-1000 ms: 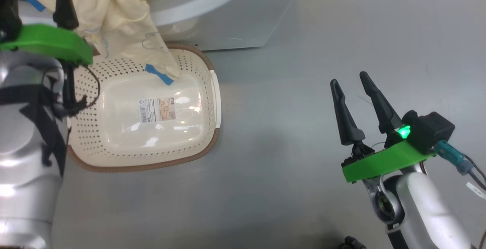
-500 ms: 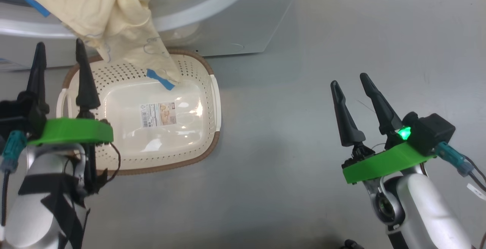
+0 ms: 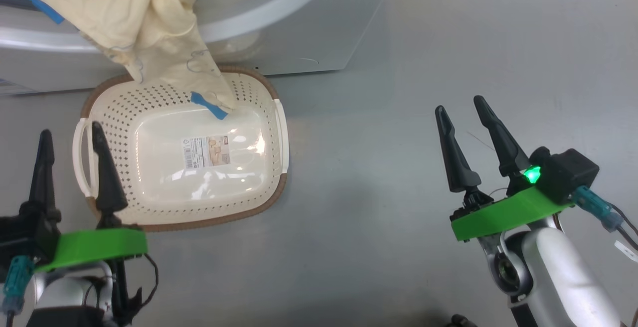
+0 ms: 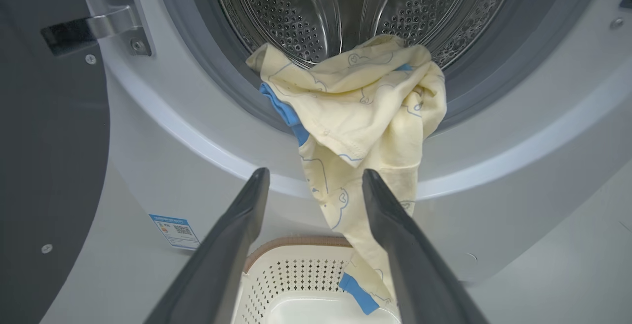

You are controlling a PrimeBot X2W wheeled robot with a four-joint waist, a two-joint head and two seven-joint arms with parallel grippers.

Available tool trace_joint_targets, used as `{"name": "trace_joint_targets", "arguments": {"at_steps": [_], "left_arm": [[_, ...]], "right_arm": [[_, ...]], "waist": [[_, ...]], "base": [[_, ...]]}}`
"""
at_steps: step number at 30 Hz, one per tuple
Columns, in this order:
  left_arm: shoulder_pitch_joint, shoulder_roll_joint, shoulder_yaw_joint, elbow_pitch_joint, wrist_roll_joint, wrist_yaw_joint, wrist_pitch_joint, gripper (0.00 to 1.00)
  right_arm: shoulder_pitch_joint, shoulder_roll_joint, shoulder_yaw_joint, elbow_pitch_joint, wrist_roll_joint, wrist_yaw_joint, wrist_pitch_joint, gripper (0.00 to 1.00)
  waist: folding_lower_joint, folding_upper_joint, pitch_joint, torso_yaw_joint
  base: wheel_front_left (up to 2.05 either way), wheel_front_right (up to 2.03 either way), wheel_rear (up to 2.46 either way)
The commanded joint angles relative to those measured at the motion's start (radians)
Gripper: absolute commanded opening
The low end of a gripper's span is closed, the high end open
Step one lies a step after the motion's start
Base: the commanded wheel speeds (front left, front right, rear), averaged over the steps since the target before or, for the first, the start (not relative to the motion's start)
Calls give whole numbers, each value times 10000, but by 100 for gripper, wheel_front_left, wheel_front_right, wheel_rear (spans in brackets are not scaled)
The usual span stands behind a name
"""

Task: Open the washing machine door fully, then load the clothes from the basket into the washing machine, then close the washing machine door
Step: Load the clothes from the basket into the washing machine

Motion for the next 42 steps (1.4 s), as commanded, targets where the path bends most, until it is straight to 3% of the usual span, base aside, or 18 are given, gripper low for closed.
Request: {"name": "trace_joint_targets", "arguments": {"at_steps": [1,11,24,42], "left_arm": [[181,239,432,-409,-67,83,-55,100],[939,212,485,-839,-95,369,33,100],[775,159,339,-906,-155,422,55,100],[-1704,103,-220,552,-264,-110,178,100]], "right_arm": [[144,-116,194,-303,-83,-27,-67,100],[117,-116,218,-297,-91,-27,-67,100],[98,-130,145,-291,-87,-27,-67,100],[-49,-166,128,-266,-79,-27,-67,100]], "waist": [[1,-1,-7,-9],[1,-1,24,-44],[1,-1,172,15],[1,-1,624,115]], "base": [[0,0,0],[0,0,0],[0,0,0],[0,0,0]]}}
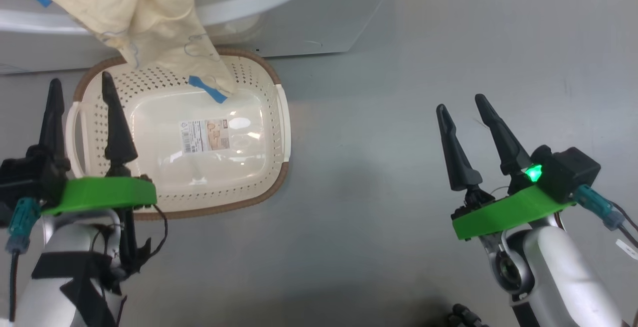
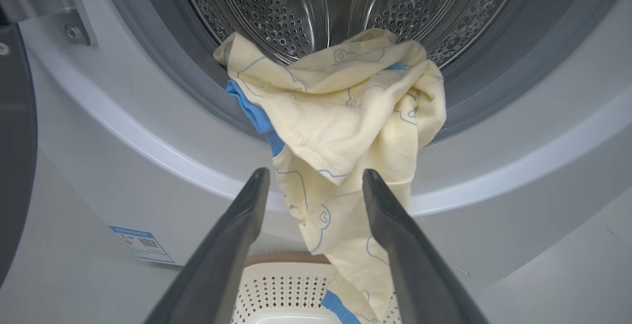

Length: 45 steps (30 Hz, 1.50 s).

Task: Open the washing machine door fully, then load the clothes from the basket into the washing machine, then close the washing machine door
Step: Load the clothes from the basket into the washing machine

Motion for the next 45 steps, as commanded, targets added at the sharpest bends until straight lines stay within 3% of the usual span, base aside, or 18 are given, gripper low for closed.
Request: {"name": "trace_joint_targets", "arguments": {"at_steps": [1,27,45], "left_arm": [[-212,160,257,-116,-34,-35,-14,100],[-2727,-525,-65,3112,-284,-1128,-245,100],[-4464,-826,64,4498,156,-1775,-249,100]], "right_arm": [[-13,-137,154,-268,-86,-27,-67,100],[-256,-224,242,-373,-131,-27,-67,100],[-458,-127,249,-458,-155,-27,-67,100]], "waist": [[0,0,50,49],[0,0,1260,106],[0,0,2091,-112]], "base": [[0,0,0],[0,0,0],[0,0,0]]}}
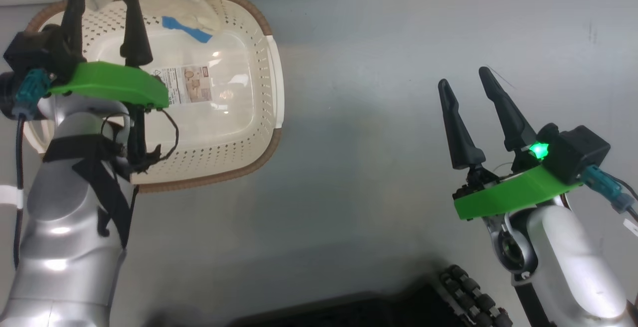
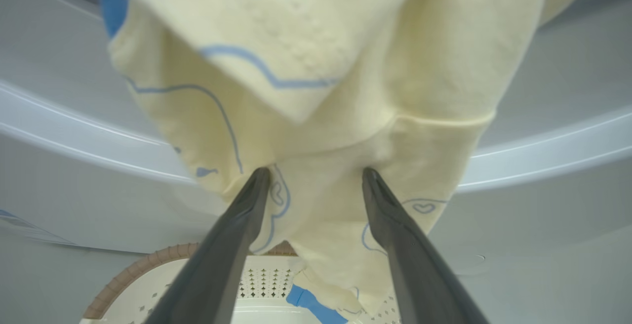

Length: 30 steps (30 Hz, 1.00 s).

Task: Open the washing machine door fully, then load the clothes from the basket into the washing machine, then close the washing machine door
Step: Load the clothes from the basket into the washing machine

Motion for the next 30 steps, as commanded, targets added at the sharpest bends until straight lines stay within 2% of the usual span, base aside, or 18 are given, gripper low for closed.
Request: {"name": "trace_joint_targets", "arguments": {"at_steps": [1,6,7,8,9,21,30], "left_arm": [[-195,229,299,-194,105,-49,-65,100],[-644,179,490,-213,288,-121,-66,100],[-710,161,547,-251,321,-128,-66,80],[-745,127,611,-261,324,-142,-66,32],[-775,97,665,-313,346,-164,-66,0],[-400,-49,1246,-1240,874,-400,-66,0],[-493,390,1251,-1433,1456,-316,-18,0]], "right_arm": [[100,6,207,-296,-74,-27,-67,100],[59,47,273,-245,-77,-27,-67,100],[51,55,282,-231,-72,-27,-67,100],[43,64,277,-215,-62,-27,-67,100],[37,72,268,-197,-55,-27,-67,100],[-18,108,175,-4,-26,-27,-67,100],[66,165,264,112,102,-27,-67,100]], "waist": [[-1,0,111,-25],[-1,0,276,-67],[-1,0,285,-73],[-1,0,283,-76],[-1,0,274,-76],[-1,0,-299,107],[-1,0,-747,74]], "base": [[0,0,0],[0,0,0],[0,0,0],[0,0,0],[0,0,0],[0,0,0],[0,0,0]]}}
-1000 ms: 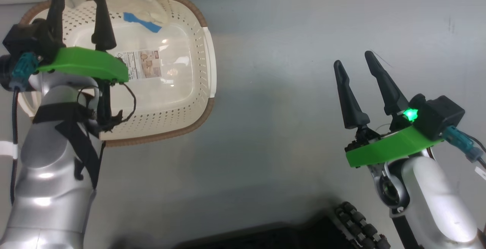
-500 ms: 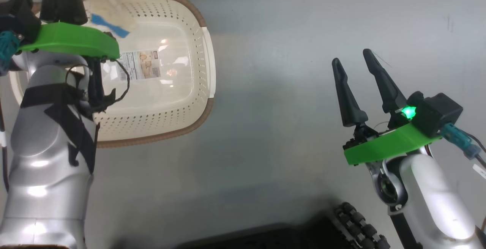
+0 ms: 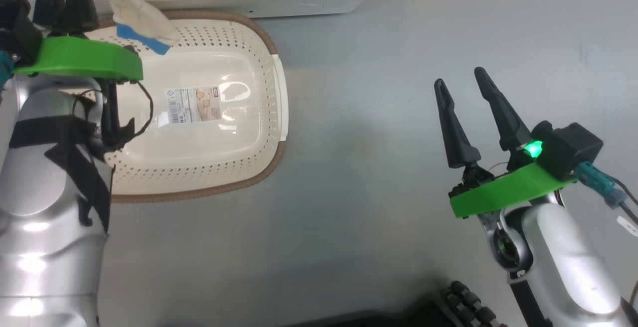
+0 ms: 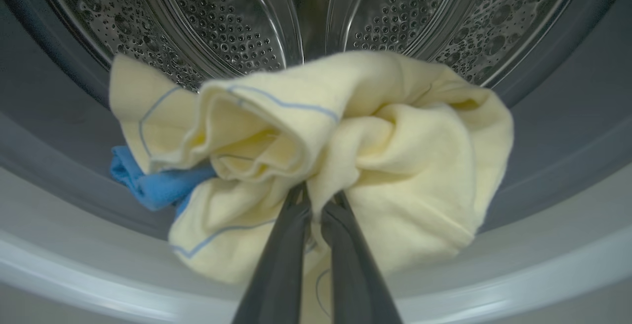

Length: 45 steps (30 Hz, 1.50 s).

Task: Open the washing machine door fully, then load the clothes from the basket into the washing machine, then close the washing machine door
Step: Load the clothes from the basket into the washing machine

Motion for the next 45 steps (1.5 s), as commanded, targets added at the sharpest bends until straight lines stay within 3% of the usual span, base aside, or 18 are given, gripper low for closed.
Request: {"name": "trace_joint_targets", "arguments": {"at_steps": [1,15,29,45], "left_arm": [[-220,536,214,-219,149,47,36,0],[-2497,1623,-52,846,643,33,1633,0],[-4626,1796,-494,2341,823,-5,3003,0],[-6148,2050,-1097,3534,1082,-189,3429,0]], "right_arm": [[314,89,246,-207,96,-27,-67,100],[393,200,488,-102,340,-27,-67,100],[407,239,723,-44,450,-27,-67,100],[638,273,864,-103,502,-27,-67,100]], "waist": [[0,0,-91,-49],[0,0,-369,-540],[0,0,-249,-869],[0,0,582,-1075]], "base": [[0,0,0],[0,0,0],[0,0,0],[0,0,0]]}}
